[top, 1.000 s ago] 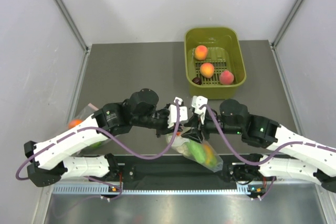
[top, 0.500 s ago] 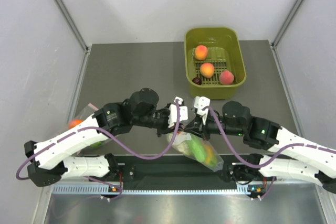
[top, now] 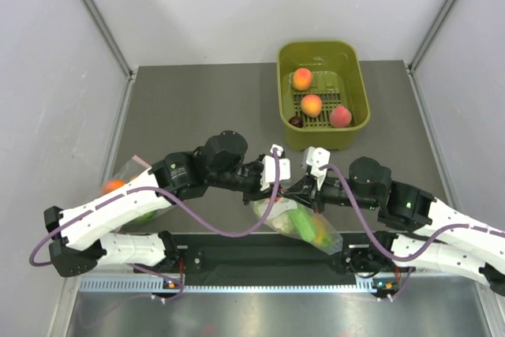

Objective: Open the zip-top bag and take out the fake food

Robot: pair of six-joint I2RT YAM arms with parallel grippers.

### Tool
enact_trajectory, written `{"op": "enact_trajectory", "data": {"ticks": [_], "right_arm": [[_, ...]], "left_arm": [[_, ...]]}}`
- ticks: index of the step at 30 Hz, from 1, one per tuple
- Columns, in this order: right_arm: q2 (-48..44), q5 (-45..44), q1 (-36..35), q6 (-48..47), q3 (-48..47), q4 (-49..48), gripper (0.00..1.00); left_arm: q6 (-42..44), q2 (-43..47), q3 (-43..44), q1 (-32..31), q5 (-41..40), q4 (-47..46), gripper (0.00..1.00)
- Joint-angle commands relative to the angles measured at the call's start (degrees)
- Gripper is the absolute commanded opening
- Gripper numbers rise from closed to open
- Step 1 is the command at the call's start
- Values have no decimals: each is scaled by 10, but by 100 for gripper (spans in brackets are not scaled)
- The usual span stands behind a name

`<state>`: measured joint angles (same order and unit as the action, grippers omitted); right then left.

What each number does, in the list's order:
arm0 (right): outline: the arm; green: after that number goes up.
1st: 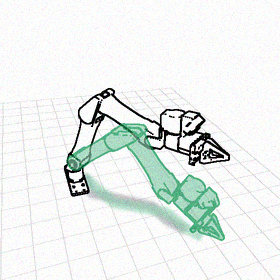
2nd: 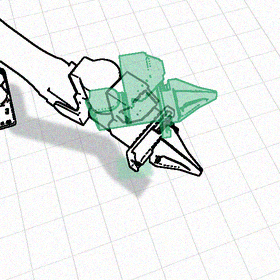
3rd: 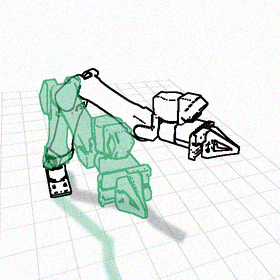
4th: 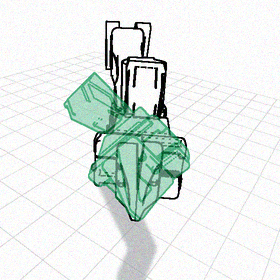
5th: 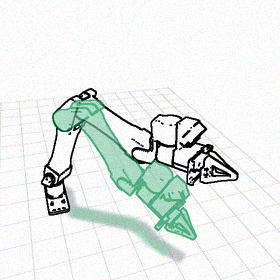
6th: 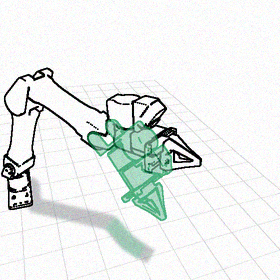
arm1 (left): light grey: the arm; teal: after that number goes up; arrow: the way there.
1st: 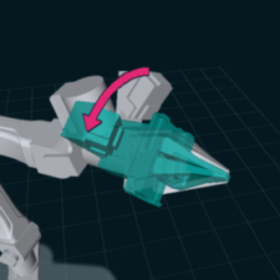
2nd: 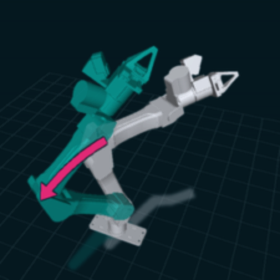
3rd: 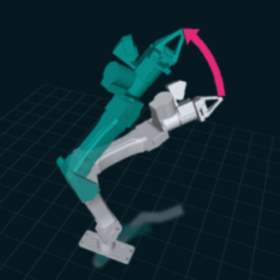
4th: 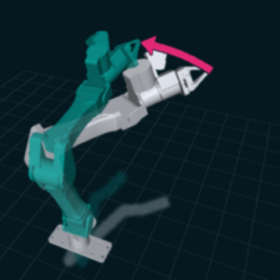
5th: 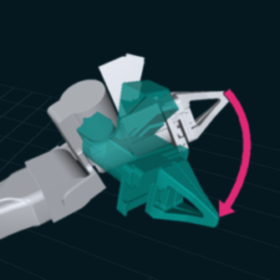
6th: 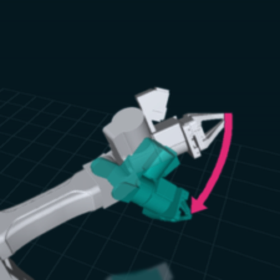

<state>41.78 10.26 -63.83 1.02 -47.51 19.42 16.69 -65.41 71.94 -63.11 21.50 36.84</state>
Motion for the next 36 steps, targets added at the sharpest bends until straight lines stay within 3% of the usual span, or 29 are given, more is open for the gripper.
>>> {"op": "enact_trajectory", "data": {"ticks": [1,13,23,36], "right_arm": [[-33,-2,6,-6,-14,-69,0],[-68,-33,6,-25,-25,-38,0],[-70,-71,6,-20,-22,-24,0],[-39,-147,6,-13,-35,-55,0]], "left_arm": [[13,-12,10,1,0,22,0],[6,-20,-14,1,-14,23,0],[-3,35,6,1,-59,58,0],[-35,81,-19,1,-53,65,0]]}}
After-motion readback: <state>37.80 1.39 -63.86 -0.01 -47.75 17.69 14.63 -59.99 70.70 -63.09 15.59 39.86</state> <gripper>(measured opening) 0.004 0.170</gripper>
